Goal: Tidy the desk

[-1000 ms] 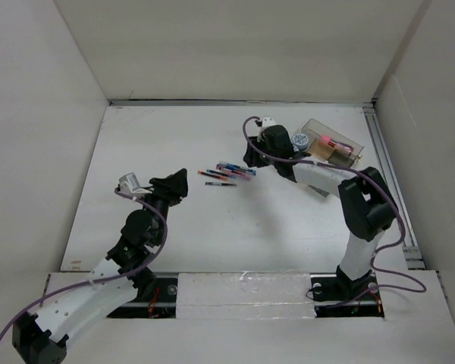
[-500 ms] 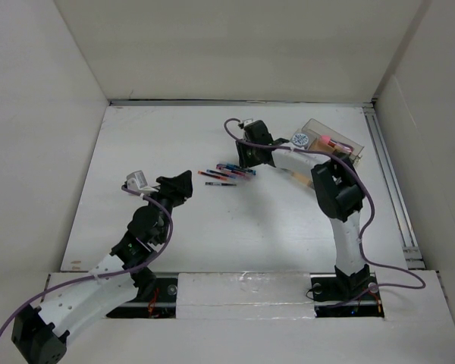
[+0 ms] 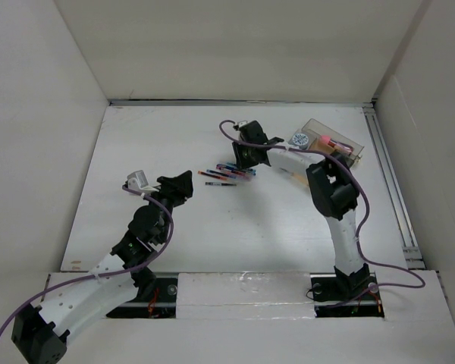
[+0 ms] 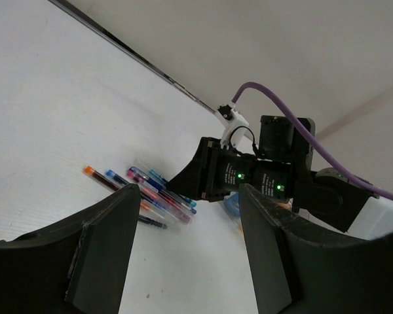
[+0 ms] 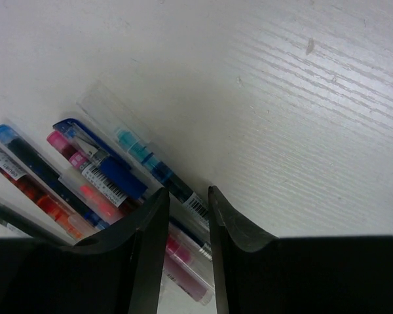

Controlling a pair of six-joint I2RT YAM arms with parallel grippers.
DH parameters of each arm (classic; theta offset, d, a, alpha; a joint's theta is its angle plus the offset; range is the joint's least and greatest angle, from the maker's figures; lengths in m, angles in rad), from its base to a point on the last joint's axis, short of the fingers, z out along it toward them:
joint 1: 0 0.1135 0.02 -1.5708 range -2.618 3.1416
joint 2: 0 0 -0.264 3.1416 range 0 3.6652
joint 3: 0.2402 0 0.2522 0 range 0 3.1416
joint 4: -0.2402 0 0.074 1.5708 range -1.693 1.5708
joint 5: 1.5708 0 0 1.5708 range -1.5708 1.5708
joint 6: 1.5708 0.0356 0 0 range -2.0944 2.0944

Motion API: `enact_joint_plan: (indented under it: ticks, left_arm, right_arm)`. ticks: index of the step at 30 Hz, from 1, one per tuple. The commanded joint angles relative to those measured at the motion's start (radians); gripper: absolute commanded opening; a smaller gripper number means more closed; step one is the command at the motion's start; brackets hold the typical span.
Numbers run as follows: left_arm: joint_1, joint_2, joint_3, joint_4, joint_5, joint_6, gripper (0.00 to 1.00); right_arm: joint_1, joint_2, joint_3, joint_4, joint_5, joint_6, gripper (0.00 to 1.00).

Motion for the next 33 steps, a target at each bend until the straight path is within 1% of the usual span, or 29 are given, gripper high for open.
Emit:
enact_joint_plan:
  ticks: [1,3,4,5,8,9,10,13,17,23,26,27,29,30,31,33]
  left_arm:
    - [0.004,-0.005,0.033,0.038,0.008,0.014,0.58]
    - [0.004,-0.004,0.033,0.038,0.001,0.012,0.58]
    - [0.004,-0.005,0.033,0.038,0.001,0.012,0.58]
    - [0.004,-0.005,0.033,0.038,0.004,0.014,0.58]
    - [0.004,-0.004,0.031,0.042,0.004,0.014,0.58]
    - [0.004,0.001,0.033,0.041,0.001,0.014,0.58]
    - [0.004,-0.002,0.033,0.039,0.002,0.014,0.58]
    - [0.004,-0.001,0.033,0.038,0.001,0.015,0.58]
    - [0.004,-0.001,0.031,0.042,0.004,0.014,0.58]
    - [0.004,0.009,0.034,0.041,0.01,0.014,0.58]
    - [0.004,0.004,0.033,0.041,0.002,0.012,0.58]
    - [0.004,0.001,0.033,0.039,0.007,0.014,0.58]
    - [0.004,-0.001,0.033,0.044,0.011,0.014,0.59]
    - [0.004,0.001,0.03,0.045,0.011,0.014,0.59]
    - [0.004,0.002,0.031,0.042,0.011,0.012,0.58]
    - [0.004,0.001,0.036,0.039,0.019,0.011,0.58]
  right_arm:
    - [0.022,0.033,0.047,-0.022,0.047,-0.002,0.35]
    - [0.04,0.039,0.044,-0.022,0.093,-0.004,0.35]
    - [0.04,0.042,0.042,-0.024,0.107,-0.005,0.39]
    - [0.05,0.047,0.044,-0.027,0.132,-0.008,0.39]
    - [0.05,0.042,0.039,-0.034,0.132,-0.013,0.39]
    - [0.05,0.039,0.032,-0.025,0.132,-0.013,0.36]
    - [0.05,0.035,0.028,-0.028,0.129,-0.013,0.23]
    - [0.05,0.018,0.007,-0.033,0.129,-0.009,0.09]
    - [0.05,-0.054,-0.082,0.028,0.117,-0.004,0.05]
    - [0.05,-0.14,-0.125,0.111,0.137,0.016,0.0]
    - [0.05,-0.227,-0.169,0.176,0.135,0.05,0.0]
    - [0.05,-0.29,-0.188,0.223,0.14,0.059,0.0]
    - [0.028,-0.362,-0.27,0.28,0.17,0.102,0.0]
    - [0.016,-0.399,-0.303,0.344,0.181,0.125,0.0]
    - [-0.019,-0.469,-0.373,0.375,0.192,0.178,0.0]
    - [-0.064,-0.54,-0.454,0.453,0.224,0.241,0.0]
